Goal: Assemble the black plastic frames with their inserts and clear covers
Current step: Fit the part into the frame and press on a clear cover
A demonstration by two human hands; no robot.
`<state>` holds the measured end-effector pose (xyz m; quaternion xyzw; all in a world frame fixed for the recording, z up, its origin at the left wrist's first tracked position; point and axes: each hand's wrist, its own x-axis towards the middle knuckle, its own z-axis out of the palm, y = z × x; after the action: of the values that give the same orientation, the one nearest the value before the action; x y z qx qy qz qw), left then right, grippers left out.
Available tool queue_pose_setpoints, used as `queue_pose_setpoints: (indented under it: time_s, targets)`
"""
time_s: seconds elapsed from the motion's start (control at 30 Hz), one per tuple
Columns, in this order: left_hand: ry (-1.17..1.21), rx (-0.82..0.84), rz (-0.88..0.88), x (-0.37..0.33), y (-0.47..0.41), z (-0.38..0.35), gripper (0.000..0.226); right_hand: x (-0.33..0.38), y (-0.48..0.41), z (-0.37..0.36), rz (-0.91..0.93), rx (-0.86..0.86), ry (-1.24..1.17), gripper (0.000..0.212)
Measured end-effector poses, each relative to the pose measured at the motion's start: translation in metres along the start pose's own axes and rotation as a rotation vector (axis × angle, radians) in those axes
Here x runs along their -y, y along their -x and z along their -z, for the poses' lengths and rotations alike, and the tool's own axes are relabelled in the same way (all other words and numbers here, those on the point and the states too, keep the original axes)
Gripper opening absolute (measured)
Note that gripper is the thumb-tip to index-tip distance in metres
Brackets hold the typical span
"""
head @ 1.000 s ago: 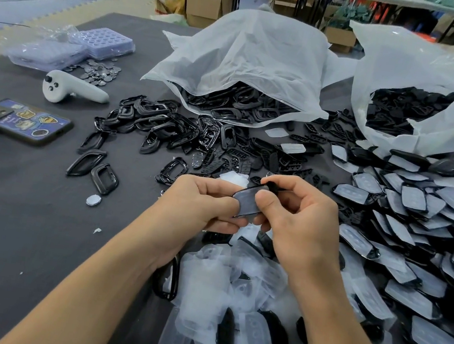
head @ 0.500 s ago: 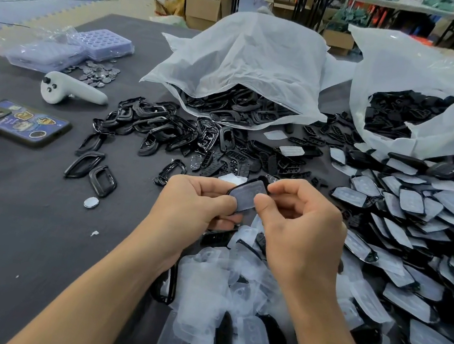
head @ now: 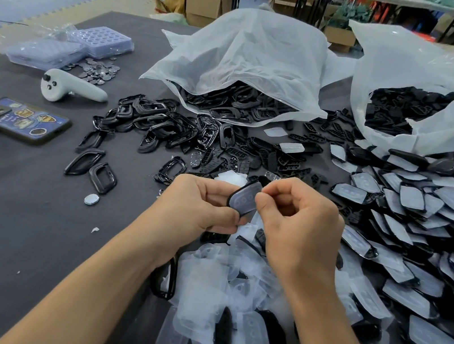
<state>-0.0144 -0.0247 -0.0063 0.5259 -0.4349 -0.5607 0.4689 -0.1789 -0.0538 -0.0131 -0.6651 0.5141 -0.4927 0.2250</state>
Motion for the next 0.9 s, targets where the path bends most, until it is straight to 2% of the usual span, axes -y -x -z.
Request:
queue_pose_setpoints:
  time_s: [0.13, 0.27, 0.37, 0.47, 0.9]
  targets:
    - [0.003, 0.020, 0.025, -0.0020, 0.0014, 0.0011, 0.033, 0.0000, -0.0002, 0.0003, -0.045, -0.026, -0.044, 0.013]
    - [0.012, 0.024, 0.037, -0.0024, 0.0009, 0.0022, 0.033, -0.0021, -0.0032, 0.0006, -0.128, 0.072, -0.131, 0.011]
    - [0.009, 0.002, 0.039, -0.0012, -0.0003, -0.0005, 0.025, -0.0042, -0.0041, -0.0003, -0.169, 0.082, -0.200, 0.011]
    - [0.003, -0.024, 0.046, 0.0000, -0.0011, -0.0025, 0.019, -0.0047, -0.0039, -0.0006, -0.173, 0.078, -0.206, 0.013]
    - [-0.034, -0.066, 0.033, 0.0003, -0.0006, -0.0066, 0.026, -0.0042, -0.0030, -0.0032, -0.195, 0.098, -0.172, 0.020]
